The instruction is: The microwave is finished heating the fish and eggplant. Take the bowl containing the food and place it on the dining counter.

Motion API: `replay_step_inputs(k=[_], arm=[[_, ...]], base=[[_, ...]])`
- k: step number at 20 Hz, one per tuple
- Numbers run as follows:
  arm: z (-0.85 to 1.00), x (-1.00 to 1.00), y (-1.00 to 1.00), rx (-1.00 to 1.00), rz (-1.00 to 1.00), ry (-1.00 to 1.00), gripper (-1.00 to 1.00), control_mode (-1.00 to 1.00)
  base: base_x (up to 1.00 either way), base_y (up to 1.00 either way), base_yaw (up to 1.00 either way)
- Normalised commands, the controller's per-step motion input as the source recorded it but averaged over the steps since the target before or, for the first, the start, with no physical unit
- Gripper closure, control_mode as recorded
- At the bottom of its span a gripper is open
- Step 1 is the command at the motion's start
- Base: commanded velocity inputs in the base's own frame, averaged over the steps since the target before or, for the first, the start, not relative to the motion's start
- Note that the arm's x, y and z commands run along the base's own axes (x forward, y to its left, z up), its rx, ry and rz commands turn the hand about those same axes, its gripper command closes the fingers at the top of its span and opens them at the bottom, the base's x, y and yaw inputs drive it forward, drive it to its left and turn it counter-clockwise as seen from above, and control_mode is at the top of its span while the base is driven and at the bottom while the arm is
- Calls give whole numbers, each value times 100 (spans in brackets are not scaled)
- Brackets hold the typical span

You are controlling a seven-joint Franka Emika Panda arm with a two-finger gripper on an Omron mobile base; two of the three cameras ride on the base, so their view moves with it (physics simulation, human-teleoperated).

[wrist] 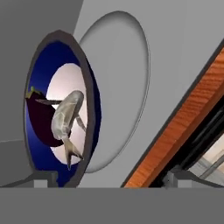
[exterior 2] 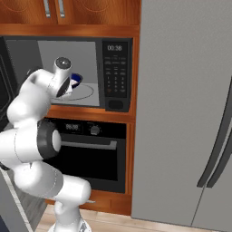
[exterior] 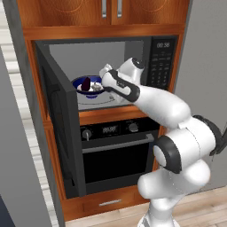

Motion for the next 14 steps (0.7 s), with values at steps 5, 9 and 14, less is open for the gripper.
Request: replay_step_inputs(k=[5,9,14], arm=[[-14,57,26,0,-3,2,-100,-100],[-28,51,26,0,0,5,-100,-100],[-25,47,20,0,0,4,-100,-100]], base=[[0,0,0],[0,0,0],[0,0,0]])
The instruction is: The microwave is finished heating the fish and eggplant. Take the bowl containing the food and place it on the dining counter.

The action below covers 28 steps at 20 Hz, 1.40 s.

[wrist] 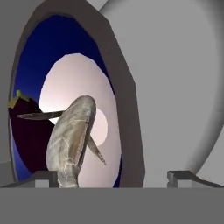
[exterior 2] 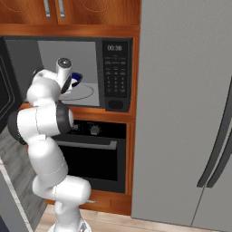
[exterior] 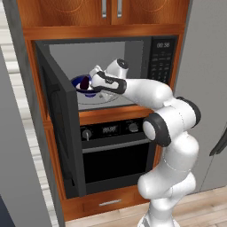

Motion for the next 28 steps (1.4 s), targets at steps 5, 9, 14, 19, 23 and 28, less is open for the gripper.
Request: replay_step_inputs(k=[5,9,14,19,23,28], arm=[[-14,10,4,-1,0,3,100,-100],[0,-10,0,0,0,0,100,-100],[-1,-56,-4,0,0,0,100,-100],[-1,-99,-26,1,0,-4,100,-100],[0,-100,-50,10,0,-19,100,-100],[34,-100,-45,17,0,-35,100,-100]], base=[[0,0,0],[0,0,0],[0,0,0],[0,0,0],[0,0,0],[0,0,0]])
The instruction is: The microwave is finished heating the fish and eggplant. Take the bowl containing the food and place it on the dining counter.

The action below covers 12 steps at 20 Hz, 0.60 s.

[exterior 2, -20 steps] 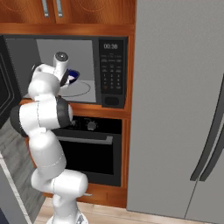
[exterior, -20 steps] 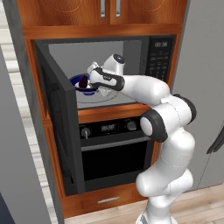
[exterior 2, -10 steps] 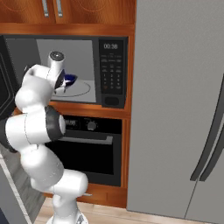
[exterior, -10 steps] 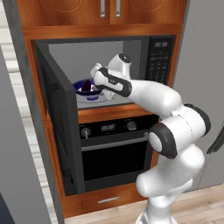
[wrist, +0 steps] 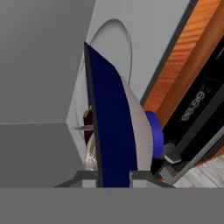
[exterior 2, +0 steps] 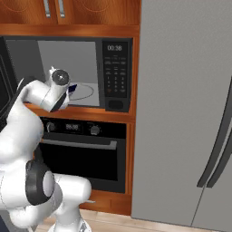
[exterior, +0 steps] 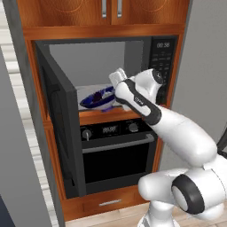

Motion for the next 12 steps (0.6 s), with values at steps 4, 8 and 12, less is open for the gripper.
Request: replay_step_inputs(k=[4,8,12], arm=[[69,-100,-36,18,0,-34,100,-100],[65,-100,-35,21,0,-25,100,-100],[62,-87,-28,26,0,-15,100,-100]], base=[[0,0,0],[0,0,0],[0,0,0]])
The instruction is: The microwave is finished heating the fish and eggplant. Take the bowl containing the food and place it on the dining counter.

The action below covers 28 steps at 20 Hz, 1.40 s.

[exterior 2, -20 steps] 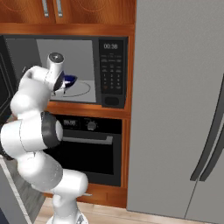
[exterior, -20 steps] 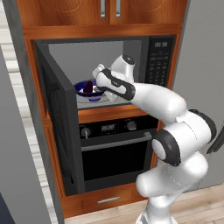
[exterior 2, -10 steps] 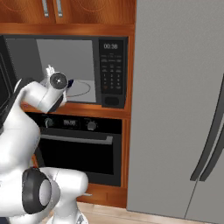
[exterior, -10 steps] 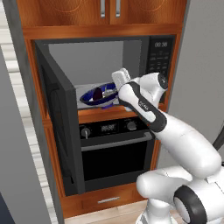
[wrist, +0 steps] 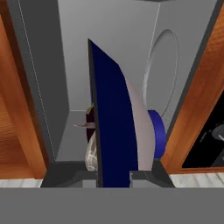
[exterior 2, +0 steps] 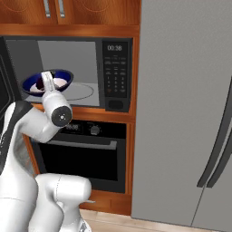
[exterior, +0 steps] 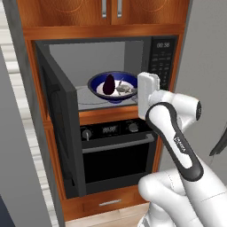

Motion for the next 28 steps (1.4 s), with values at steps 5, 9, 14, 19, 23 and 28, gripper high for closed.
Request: replay_step_inputs(k=[5,9,14,19,23,28], arm=[[2,-5,-11,6,-2,0,100,-100],[0,0,0,0,0,0,100,-100],[0,-1,0,0,0,0,100,-100],[0,-12,-7,0,0,0,100,100],[0,0,0,0,0,0,100,100],[0,0,0,0,0,0,100,100]], base=[[0,0,0],[0,0,0],[0,0,0],[-24,-20,0],[-78,-73,1],[-60,-87,29]])
